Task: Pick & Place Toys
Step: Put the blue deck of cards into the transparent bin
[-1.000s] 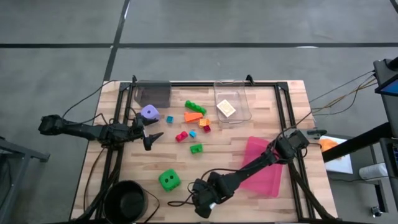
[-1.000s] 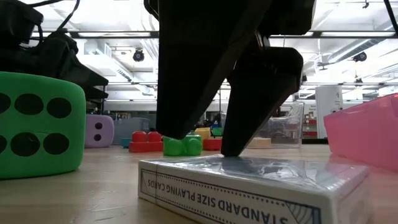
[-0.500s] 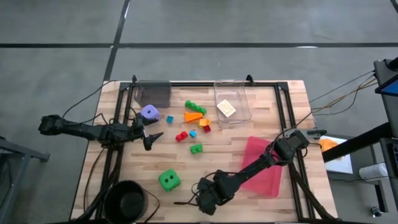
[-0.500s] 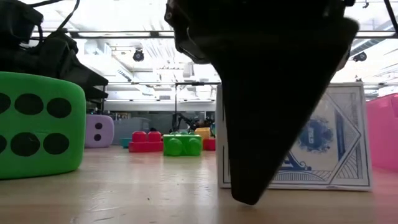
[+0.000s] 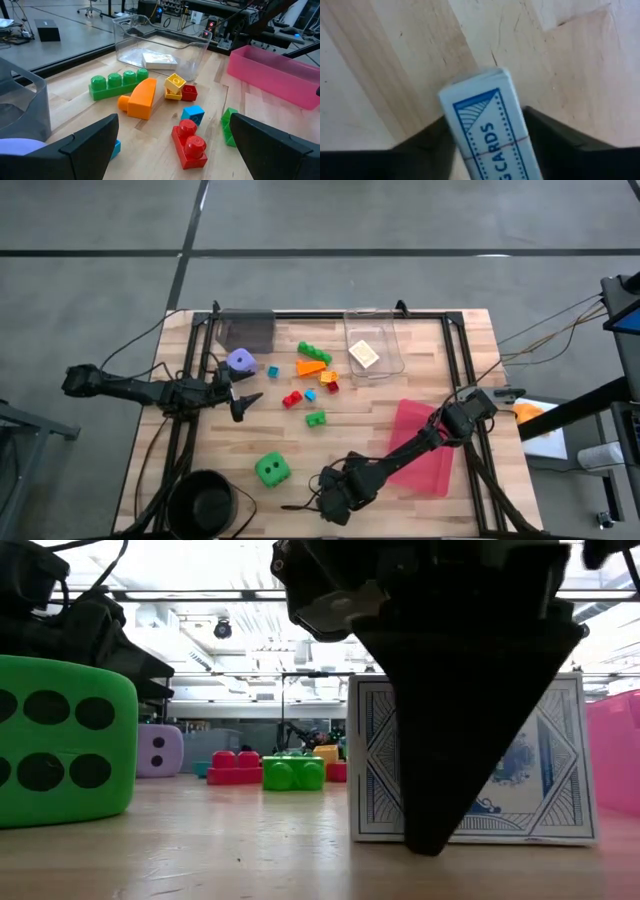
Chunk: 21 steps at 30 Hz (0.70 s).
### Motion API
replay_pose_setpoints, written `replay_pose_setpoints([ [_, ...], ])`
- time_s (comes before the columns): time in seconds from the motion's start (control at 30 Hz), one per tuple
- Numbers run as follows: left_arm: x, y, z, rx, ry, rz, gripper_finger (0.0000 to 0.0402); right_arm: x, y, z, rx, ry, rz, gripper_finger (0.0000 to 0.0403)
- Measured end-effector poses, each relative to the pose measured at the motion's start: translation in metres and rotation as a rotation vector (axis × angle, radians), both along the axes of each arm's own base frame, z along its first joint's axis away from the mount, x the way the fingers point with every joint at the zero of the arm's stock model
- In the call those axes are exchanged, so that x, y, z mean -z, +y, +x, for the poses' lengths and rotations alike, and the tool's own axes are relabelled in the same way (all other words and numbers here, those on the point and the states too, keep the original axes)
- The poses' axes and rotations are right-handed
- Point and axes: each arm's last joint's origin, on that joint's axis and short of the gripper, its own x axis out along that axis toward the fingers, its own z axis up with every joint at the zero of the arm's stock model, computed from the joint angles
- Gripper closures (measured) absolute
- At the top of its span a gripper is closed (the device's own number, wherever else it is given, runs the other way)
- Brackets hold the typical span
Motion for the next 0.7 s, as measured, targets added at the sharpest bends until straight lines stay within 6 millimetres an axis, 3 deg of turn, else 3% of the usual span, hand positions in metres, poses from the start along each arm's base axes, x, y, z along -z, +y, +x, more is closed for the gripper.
replay_pose_setpoints([
  [0.17, 0.0, 0.0, 0.0, 0.0, 0.0, 0.0, 0.0019, -0.004, 0.001, -0.001, -0.052, 0.012, -0.014, 0.0348],
  [0.43, 0.0, 0.0, 0.0, 0.0, 0.0, 0.0, 0.0019, -0.018, 0.001, 0.001, -0.143, -0.028, -0.098, 0.0343],
  [0.7, 0.0, 0.0, 0.0, 0.0, 0.0, -0.001, 0.0019, -0.063, 0.008, 0.004, -0.277, -0.254, -0.231, 0.0343],
])
